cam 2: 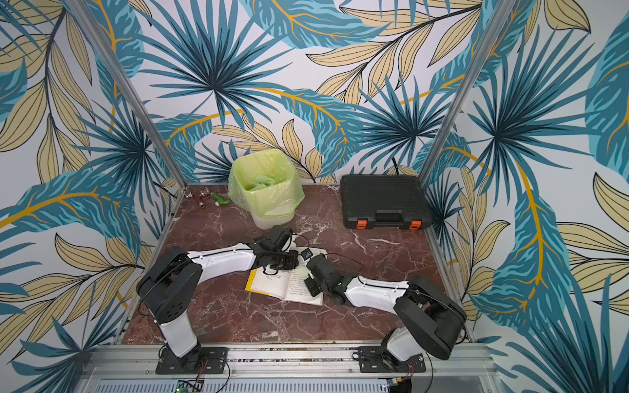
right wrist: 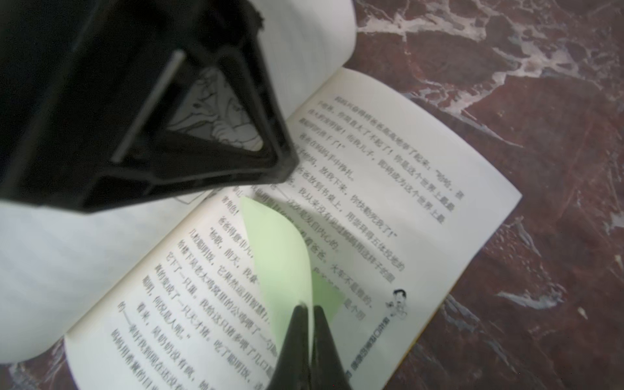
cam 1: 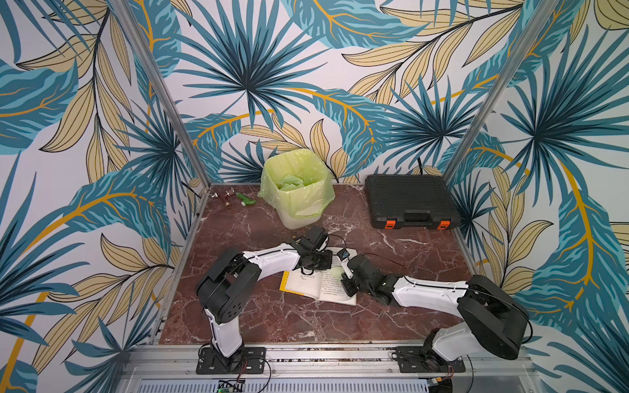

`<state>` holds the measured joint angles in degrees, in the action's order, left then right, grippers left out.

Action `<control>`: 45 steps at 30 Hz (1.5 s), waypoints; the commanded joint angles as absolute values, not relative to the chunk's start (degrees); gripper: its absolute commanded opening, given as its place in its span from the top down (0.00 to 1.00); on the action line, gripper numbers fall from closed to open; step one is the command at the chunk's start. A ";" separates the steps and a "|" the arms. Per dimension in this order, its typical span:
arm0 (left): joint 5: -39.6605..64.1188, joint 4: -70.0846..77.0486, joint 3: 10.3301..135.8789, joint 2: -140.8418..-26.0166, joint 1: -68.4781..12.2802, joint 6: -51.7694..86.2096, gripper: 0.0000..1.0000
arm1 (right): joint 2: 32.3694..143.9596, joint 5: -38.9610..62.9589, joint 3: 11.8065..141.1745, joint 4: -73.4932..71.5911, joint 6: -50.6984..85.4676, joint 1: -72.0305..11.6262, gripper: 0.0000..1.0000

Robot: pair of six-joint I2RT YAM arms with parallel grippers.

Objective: Peel off the used sticky note
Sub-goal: Tear off the note from the book, then place the note in the trash bin.

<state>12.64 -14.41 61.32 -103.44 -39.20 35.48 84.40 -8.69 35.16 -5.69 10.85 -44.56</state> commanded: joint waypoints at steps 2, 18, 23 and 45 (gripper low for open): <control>11.98 -15.38 60.54 -102.56 -39.20 35.34 0.97 | 81.17 -3.12 33.30 -4.74 18.15 -39.36 1.00; 11.78 -13.94 59.76 -104.18 -39.20 34.28 0.97 | 74.44 6.58 32.85 -8.77 25.48 -28.87 1.00; 13.02 -13.71 60.37 -106.10 -39.25 33.47 0.97 | 73.46 7.96 34.94 -10.14 24.24 -28.77 1.00; 13.41 -11.27 57.85 -104.94 -39.29 33.35 0.97 | 92.32 14.42 80.55 -10.09 10.63 -28.87 1.00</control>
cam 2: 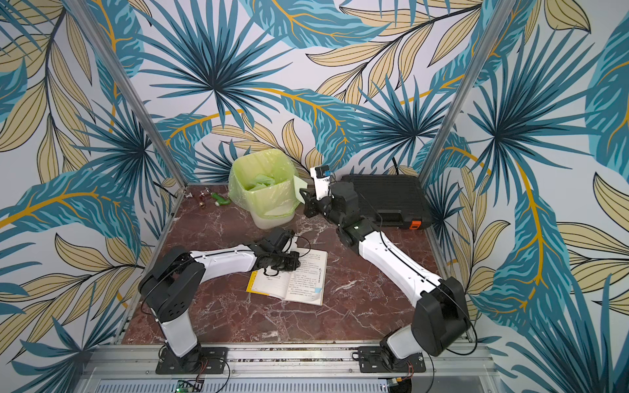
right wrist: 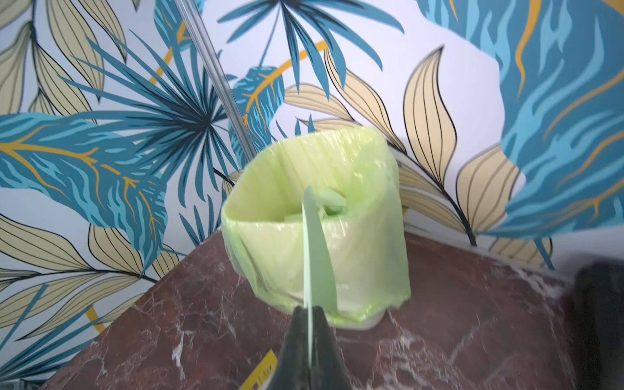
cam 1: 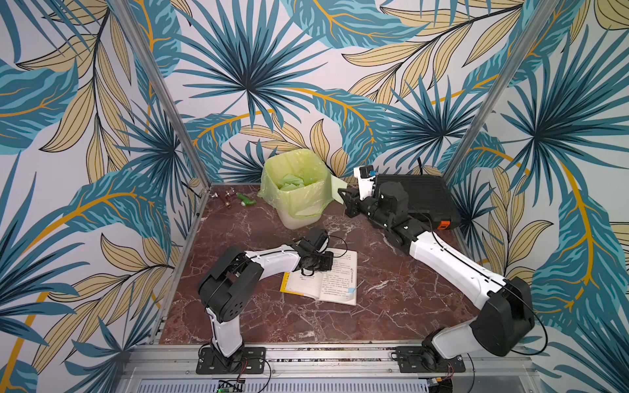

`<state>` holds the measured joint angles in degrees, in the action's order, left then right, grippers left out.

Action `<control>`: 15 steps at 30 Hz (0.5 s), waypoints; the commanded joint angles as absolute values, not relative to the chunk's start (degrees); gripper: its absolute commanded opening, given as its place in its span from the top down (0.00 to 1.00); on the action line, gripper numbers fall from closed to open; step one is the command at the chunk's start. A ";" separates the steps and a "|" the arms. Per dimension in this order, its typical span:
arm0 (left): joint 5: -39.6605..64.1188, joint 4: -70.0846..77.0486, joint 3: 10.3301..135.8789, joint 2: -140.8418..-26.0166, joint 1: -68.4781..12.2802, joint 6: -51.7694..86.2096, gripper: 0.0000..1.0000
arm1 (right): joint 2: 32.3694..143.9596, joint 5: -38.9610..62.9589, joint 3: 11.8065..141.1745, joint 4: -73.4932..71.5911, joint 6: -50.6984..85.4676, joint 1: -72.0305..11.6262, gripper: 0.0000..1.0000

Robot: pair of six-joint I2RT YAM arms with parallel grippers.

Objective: Peel off the used sticky note
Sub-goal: Place the note in the trash bin.

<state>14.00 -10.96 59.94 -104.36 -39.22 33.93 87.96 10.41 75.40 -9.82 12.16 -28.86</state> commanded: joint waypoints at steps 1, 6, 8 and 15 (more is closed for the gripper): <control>13.38 -11.13 57.81 -104.85 -39.29 33.35 0.97 | 94.48 15.04 83.36 -9.72 10.65 -28.93 1.00; 13.33 -10.80 57.35 -104.02 -39.29 33.46 0.97 | 106.52 16.50 98.90 -5.70 10.05 -29.06 1.00; 13.38 -10.57 57.01 -103.66 -39.29 33.43 0.97 | 110.95 16.75 104.92 -3.35 9.51 -29.09 1.00; 13.13 -10.34 56.43 -103.02 -39.29 33.40 0.97 | 122.68 16.36 121.98 4.85 8.28 -29.14 1.00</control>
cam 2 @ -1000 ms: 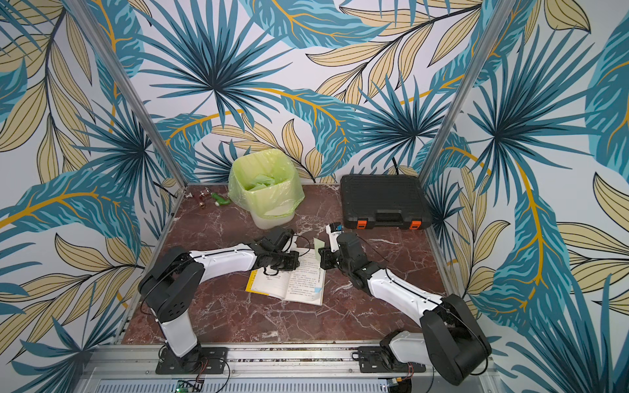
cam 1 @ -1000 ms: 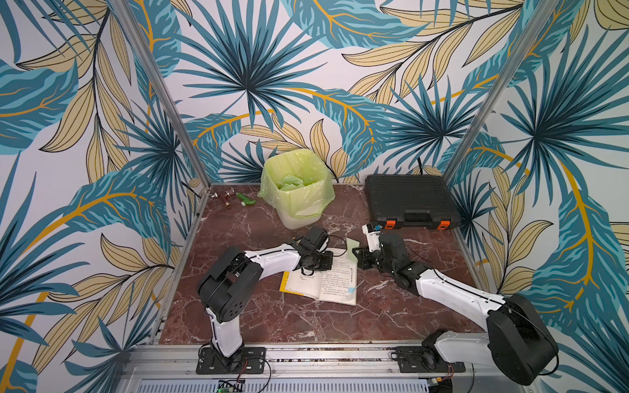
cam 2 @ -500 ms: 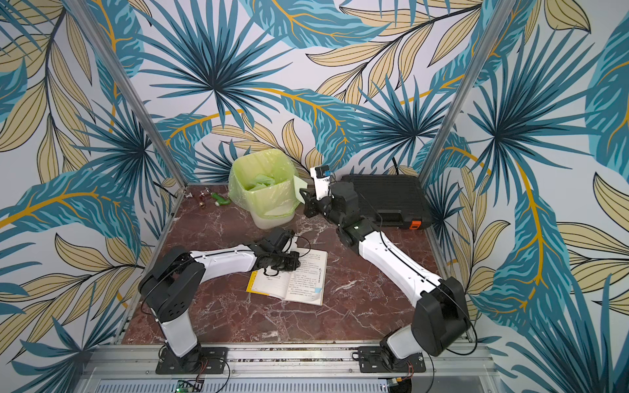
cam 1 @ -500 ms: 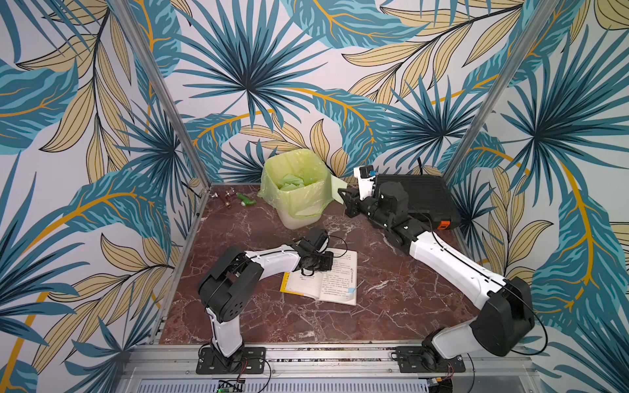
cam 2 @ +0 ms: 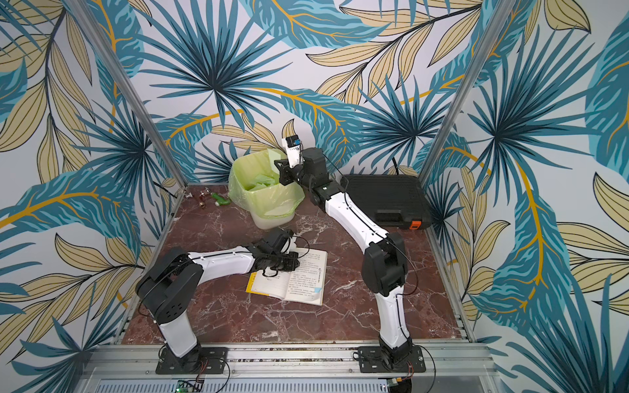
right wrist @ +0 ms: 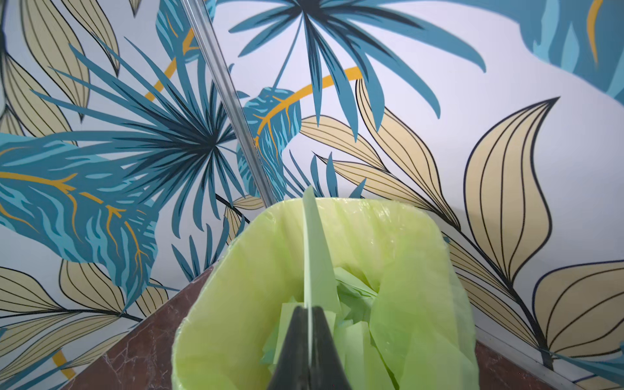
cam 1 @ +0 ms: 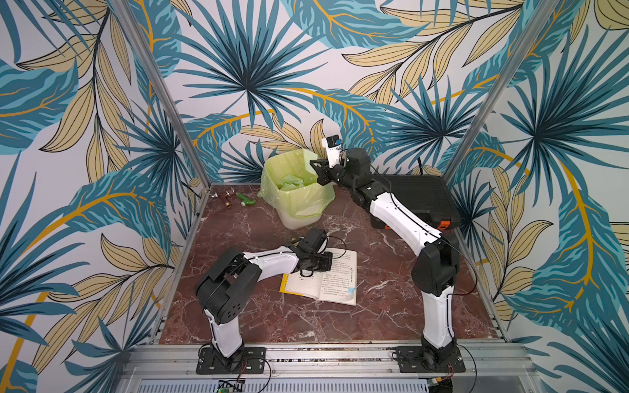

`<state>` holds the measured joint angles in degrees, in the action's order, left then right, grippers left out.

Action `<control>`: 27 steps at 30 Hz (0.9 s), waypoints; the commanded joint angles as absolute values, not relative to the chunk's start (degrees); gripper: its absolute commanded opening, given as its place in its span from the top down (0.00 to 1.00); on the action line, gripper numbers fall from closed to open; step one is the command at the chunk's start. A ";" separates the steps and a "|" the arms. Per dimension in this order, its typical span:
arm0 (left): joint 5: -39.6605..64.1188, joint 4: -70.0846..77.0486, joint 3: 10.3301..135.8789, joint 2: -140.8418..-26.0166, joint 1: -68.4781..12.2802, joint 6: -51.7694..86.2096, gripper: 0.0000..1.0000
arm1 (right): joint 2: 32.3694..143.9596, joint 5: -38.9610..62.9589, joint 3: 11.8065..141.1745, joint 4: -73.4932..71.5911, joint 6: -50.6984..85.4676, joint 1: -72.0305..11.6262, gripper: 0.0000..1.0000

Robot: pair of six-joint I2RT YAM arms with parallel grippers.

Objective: Peel off the used sticky note
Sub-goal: Place the note in the trash bin.

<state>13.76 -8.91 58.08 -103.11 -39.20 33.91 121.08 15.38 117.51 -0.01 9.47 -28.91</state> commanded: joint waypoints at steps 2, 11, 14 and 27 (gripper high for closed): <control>13.17 -10.29 56.44 -102.85 -39.29 33.29 0.97 | 123.67 16.61 124.28 6.27 8.12 -29.09 0.95; 13.05 -10.24 56.77 -102.27 -39.22 32.83 0.97 | 118.28 12.46 121.32 11.77 5.78 -29.09 0.59; 12.90 -10.26 56.84 -102.05 -39.11 32.65 0.97 | 113.52 10.32 115.17 11.94 6.01 -29.06 0.53; 12.82 -9.04 56.37 -101.08 -38.50 31.84 0.97 | 89.00 6.47 74.94 17.67 17.17 -28.41 0.45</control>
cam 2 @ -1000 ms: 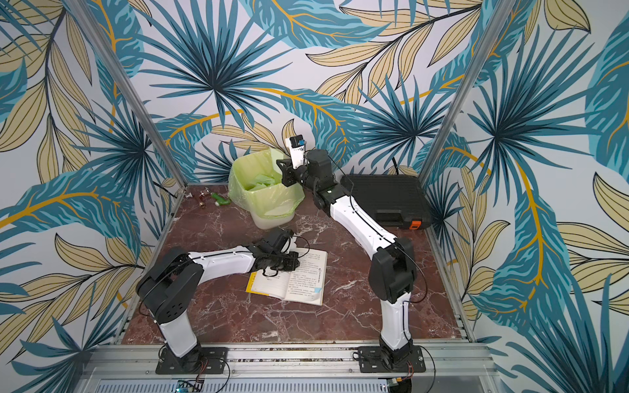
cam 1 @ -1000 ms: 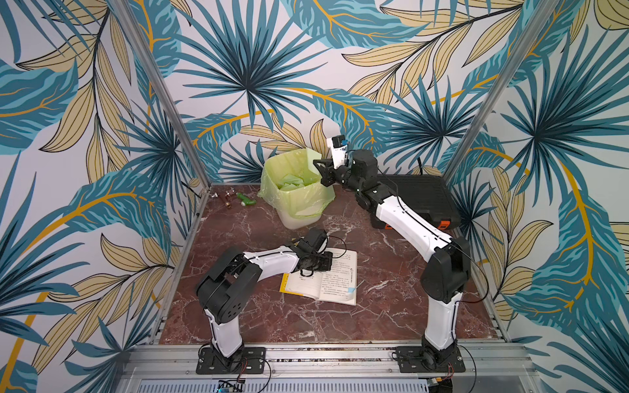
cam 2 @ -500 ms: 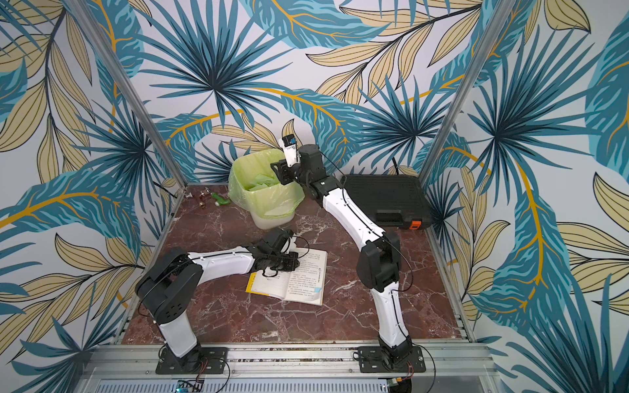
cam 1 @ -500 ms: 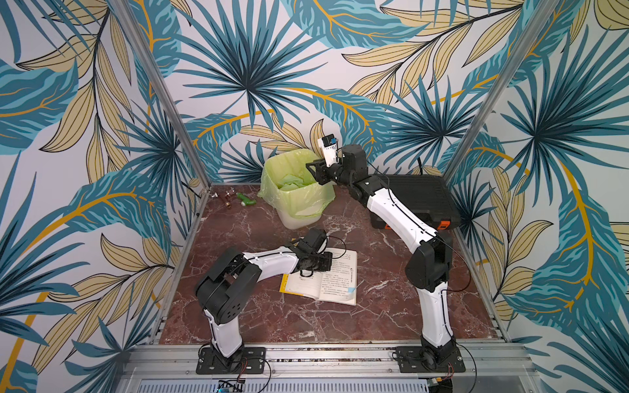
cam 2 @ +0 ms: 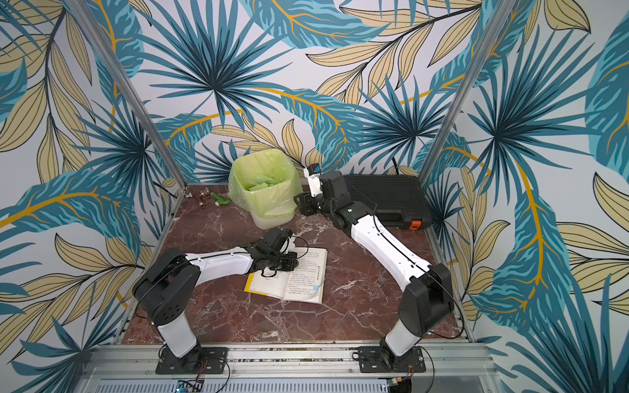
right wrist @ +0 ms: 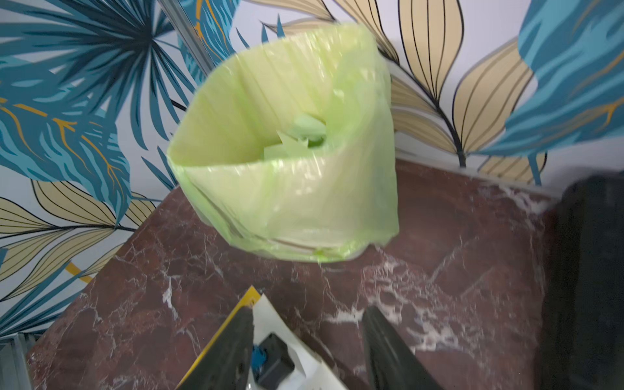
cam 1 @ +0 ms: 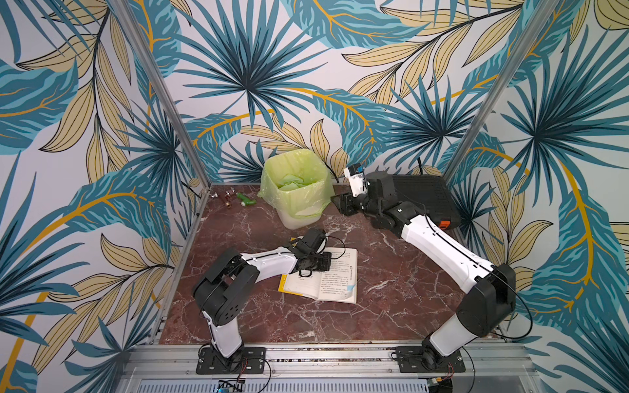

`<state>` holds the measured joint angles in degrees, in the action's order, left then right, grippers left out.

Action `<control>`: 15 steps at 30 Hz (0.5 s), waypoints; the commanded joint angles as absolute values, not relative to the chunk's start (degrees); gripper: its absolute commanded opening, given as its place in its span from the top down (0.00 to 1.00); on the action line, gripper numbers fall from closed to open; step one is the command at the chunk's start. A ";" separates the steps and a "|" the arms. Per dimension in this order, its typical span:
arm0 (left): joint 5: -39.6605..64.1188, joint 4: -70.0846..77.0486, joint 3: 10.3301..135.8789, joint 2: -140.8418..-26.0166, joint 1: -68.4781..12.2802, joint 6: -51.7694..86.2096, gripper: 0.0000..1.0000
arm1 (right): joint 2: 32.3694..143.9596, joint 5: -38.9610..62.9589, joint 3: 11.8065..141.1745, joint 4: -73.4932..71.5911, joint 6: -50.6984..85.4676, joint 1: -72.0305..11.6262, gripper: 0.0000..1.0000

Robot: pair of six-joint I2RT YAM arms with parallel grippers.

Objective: Peel off the used sticky note
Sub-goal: Place the note in the trash bin, then tear off the note from the book.

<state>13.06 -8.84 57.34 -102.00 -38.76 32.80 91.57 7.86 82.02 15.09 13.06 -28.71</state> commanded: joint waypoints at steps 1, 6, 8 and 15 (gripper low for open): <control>12.86 -8.94 56.42 -101.12 -38.42 31.77 0.97 | 87.11 6.18 71.82 17.69 18.24 -28.44 0.45; 13.27 -8.53 56.84 -101.41 -38.36 31.68 0.97 | 79.72 5.35 59.19 20.25 22.67 -28.31 0.45; 13.33 -8.41 57.02 -101.75 -38.40 31.81 0.96 | 77.22 5.46 55.77 21.50 24.58 -28.34 0.45; 13.81 -8.17 57.30 -102.80 -38.41 32.54 0.97 | 71.19 2.44 48.25 33.03 34.59 -28.39 0.44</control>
